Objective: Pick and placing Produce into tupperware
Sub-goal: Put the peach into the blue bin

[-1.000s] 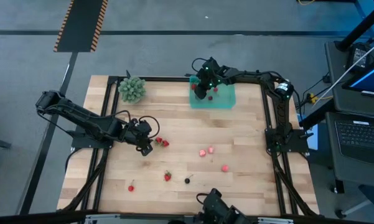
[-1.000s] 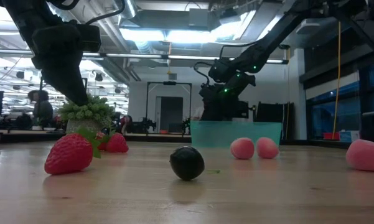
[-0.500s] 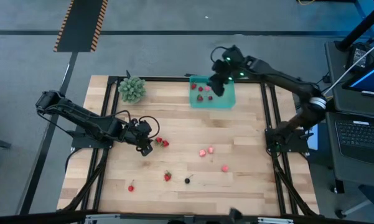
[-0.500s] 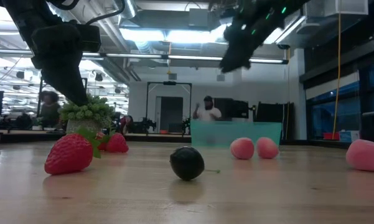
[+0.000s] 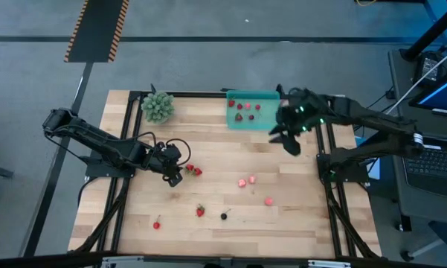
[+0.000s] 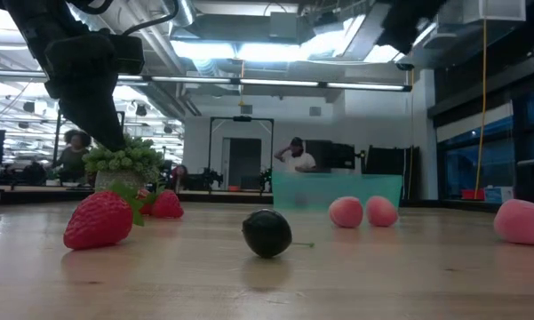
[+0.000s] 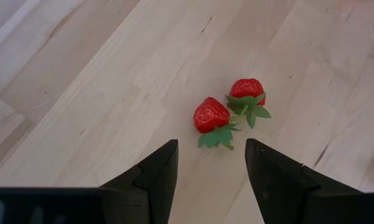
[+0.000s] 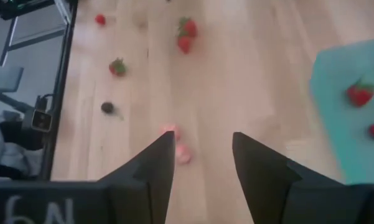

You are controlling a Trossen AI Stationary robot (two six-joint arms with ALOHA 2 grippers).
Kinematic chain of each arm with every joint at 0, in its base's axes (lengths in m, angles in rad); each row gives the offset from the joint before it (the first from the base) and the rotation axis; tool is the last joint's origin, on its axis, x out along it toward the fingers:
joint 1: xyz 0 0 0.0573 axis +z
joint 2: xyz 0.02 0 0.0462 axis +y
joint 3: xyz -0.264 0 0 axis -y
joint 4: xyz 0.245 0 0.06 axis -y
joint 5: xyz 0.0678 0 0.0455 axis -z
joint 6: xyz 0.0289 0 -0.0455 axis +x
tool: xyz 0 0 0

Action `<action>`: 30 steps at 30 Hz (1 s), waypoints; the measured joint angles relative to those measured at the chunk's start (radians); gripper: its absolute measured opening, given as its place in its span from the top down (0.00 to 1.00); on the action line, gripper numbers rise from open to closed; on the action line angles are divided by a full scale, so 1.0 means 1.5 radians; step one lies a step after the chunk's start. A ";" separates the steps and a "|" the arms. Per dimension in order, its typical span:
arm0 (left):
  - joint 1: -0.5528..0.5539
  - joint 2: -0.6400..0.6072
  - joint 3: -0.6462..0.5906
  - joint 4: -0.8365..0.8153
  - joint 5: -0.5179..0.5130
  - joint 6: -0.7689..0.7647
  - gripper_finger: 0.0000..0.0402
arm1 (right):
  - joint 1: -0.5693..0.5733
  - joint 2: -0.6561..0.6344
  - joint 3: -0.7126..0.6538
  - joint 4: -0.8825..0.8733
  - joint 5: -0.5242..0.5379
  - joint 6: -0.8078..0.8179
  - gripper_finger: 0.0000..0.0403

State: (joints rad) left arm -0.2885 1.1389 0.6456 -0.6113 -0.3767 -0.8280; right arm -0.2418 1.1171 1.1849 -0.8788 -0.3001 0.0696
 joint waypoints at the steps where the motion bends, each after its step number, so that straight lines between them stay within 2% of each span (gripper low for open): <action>1: 0.000 0.000 0.000 0.000 0.000 0.000 0.55 | 0.013 -0.016 -0.021 0.003 0.007 0.014 0.59; 6: 0.000 0.000 0.000 0.000 0.000 0.000 0.55 | 0.069 -0.067 -0.121 0.022 0.013 0.116 0.59; 11: 0.000 0.000 0.000 0.000 0.000 0.000 0.55 | 0.131 -0.081 -0.184 0.072 0.020 0.194 0.59; 17: 0.000 0.000 0.000 0.000 0.000 -0.004 0.55 | 0.213 -0.079 -0.194 0.078 0.125 0.259 0.59; 26: 0.000 0.000 0.000 0.038 0.000 -0.006 0.55 | 0.363 -0.079 -0.191 0.108 0.216 0.317 0.59; 30: 0.000 0.000 0.000 0.056 0.000 -0.006 0.55 | 0.392 -0.076 -0.190 0.105 0.218 0.307 0.59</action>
State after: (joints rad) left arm -0.2886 1.1389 0.6456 -0.5275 -0.3771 -0.8371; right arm 0.3466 1.0028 0.9001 -0.7208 0.0271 0.5306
